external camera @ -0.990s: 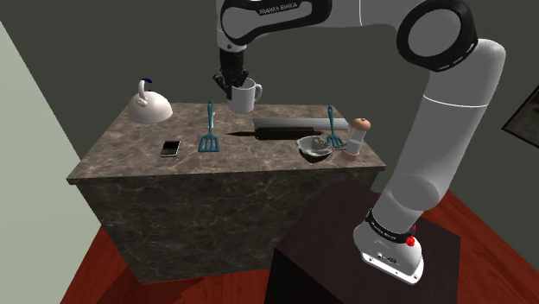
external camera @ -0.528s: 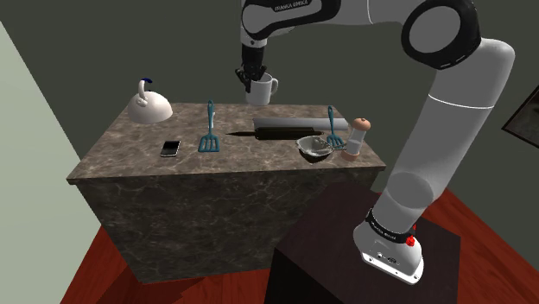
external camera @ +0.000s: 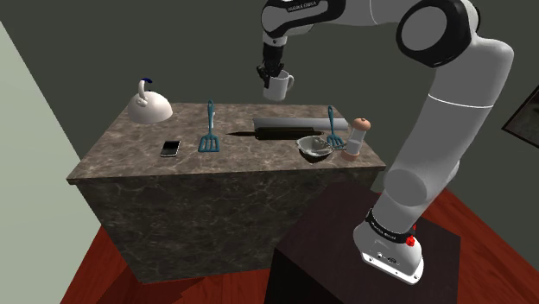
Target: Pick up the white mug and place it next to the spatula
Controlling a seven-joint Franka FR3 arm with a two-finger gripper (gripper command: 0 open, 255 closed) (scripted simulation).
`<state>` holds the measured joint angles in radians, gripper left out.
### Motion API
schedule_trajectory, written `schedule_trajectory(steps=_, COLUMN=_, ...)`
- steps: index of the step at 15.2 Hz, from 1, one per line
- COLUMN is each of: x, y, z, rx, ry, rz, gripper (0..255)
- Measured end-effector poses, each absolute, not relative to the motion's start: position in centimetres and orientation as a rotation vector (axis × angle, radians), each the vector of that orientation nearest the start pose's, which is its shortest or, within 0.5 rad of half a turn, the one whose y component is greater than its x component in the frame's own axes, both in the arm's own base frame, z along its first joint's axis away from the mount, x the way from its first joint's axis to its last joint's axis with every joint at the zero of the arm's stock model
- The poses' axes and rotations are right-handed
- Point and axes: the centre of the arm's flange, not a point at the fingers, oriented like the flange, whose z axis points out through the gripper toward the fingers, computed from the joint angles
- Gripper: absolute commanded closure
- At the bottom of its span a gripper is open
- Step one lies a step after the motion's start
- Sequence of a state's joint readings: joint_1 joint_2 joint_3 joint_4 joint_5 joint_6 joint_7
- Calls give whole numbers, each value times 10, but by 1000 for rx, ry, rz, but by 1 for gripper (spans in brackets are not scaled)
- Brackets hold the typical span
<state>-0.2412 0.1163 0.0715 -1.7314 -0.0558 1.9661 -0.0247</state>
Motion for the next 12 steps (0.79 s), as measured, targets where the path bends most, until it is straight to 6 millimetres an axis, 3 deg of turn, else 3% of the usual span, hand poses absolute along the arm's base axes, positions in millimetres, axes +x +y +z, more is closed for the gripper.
schedule_trajectory(steps=12, x=592, y=-269, z=520, rx=-3185, ry=203, rz=-182, gripper=255)
